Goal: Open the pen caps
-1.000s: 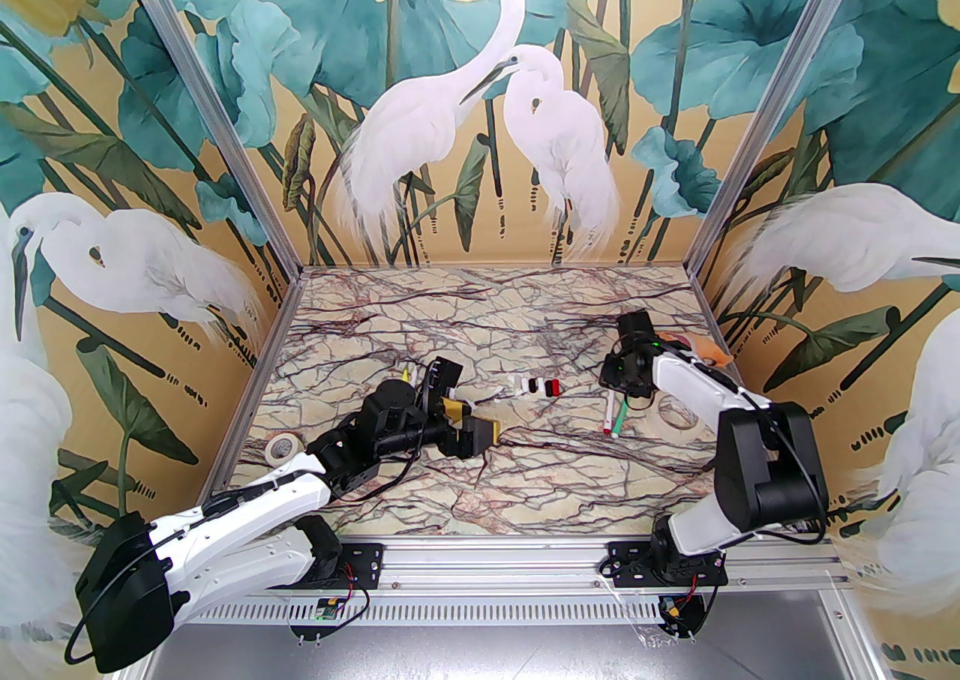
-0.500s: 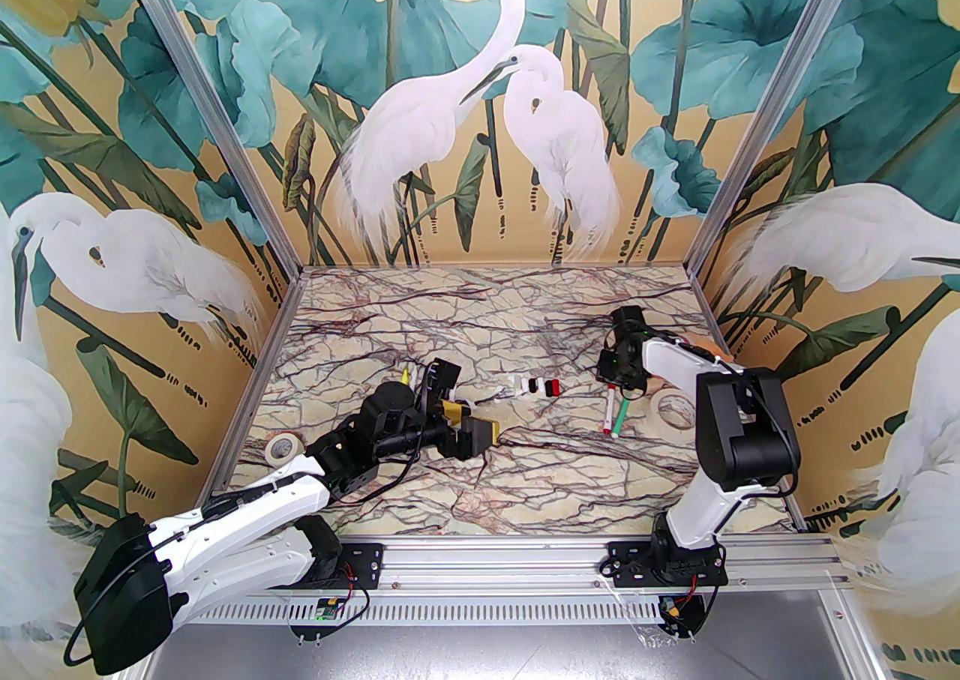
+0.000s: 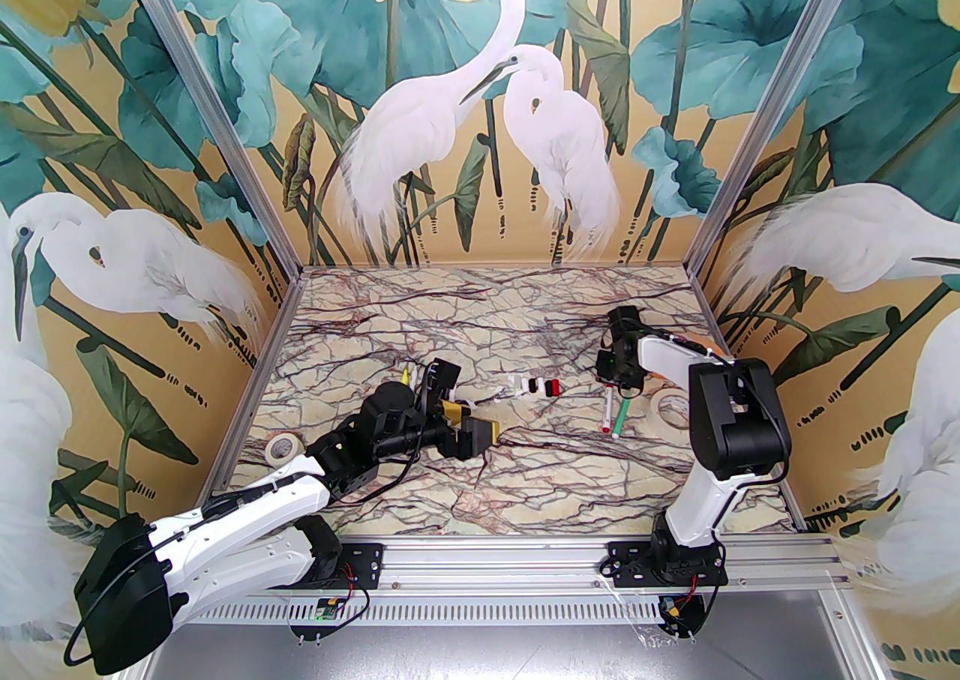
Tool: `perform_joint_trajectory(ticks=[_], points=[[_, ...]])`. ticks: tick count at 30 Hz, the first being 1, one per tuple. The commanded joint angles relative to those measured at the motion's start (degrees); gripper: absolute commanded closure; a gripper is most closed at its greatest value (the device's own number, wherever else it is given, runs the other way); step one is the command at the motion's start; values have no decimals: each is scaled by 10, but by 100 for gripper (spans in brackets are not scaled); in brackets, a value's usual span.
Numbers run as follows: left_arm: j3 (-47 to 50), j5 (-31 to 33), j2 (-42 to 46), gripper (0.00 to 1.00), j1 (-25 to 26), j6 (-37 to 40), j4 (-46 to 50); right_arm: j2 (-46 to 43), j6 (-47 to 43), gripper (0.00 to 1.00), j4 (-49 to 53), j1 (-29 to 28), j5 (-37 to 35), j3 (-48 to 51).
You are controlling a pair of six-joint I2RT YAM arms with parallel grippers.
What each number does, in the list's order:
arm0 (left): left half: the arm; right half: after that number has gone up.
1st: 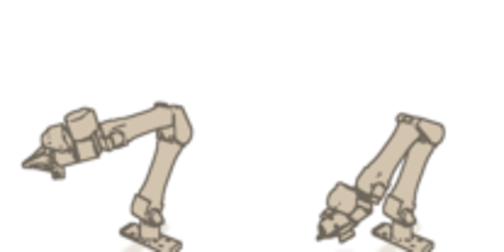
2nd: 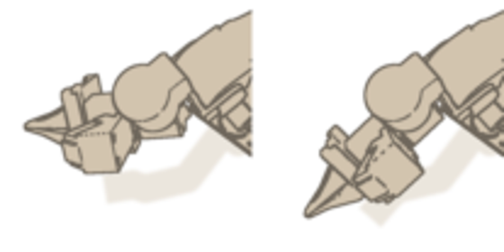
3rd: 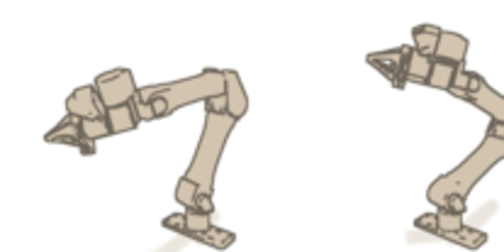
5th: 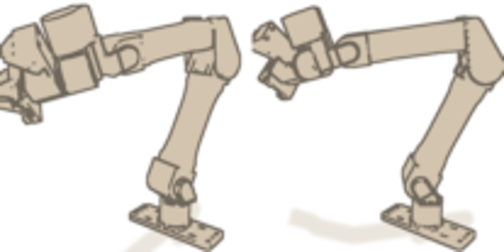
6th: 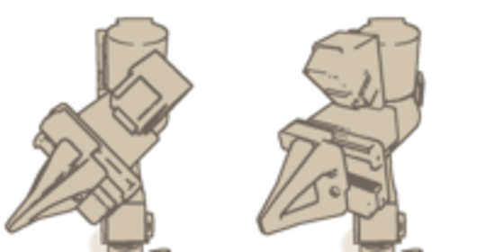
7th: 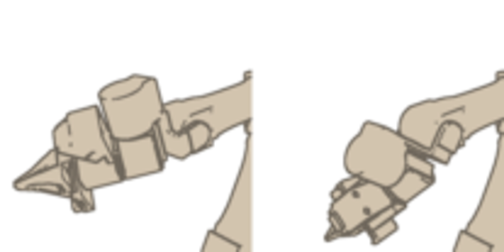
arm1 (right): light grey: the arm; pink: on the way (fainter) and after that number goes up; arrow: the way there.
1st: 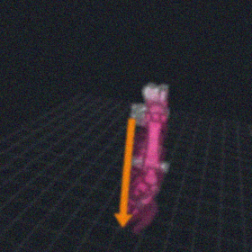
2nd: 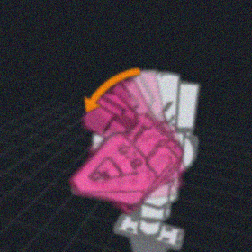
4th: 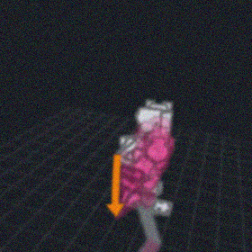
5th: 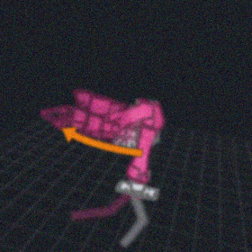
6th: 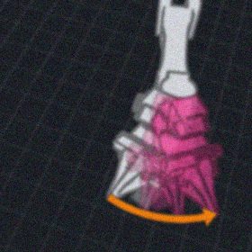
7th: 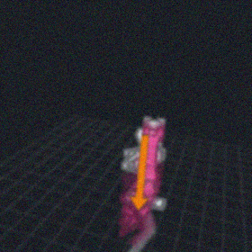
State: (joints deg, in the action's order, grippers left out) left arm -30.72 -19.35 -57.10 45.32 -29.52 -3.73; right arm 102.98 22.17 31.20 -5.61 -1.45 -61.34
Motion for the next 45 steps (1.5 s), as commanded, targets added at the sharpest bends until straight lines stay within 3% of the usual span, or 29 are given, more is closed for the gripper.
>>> perform_joint_trajectory(ticks=[1, 10, 14, 22, 30, 38, 45], points=[[3, -15, -1, 1, -2, -22, -24, -38, -10, 75, -7, 1, 2, -5], [2, -53, -36, 0, -2, -70, -104, -183, 20, 75, 1, -39, 73, 12], [-1, -61, -52, 1, -2, -91, -140, -245, 54, 76, -6, -87, 100, 13], [-11, -90, -94, 1, -2, -132, -219, -335, 177, 76, -115, -204, 148, 48], [-24, -84, -111, 4, -2, -153, -239, -362, 255, 76, -233, -307, 135, 77], [-24, -90, -115, 14, -2, -182, -265, -373, 306, 77, -344, -372, 112, 123], [-20, -76, -120, 36, -2, -208, -279, -376, 318, 78, -406, -405, 62, 154]])
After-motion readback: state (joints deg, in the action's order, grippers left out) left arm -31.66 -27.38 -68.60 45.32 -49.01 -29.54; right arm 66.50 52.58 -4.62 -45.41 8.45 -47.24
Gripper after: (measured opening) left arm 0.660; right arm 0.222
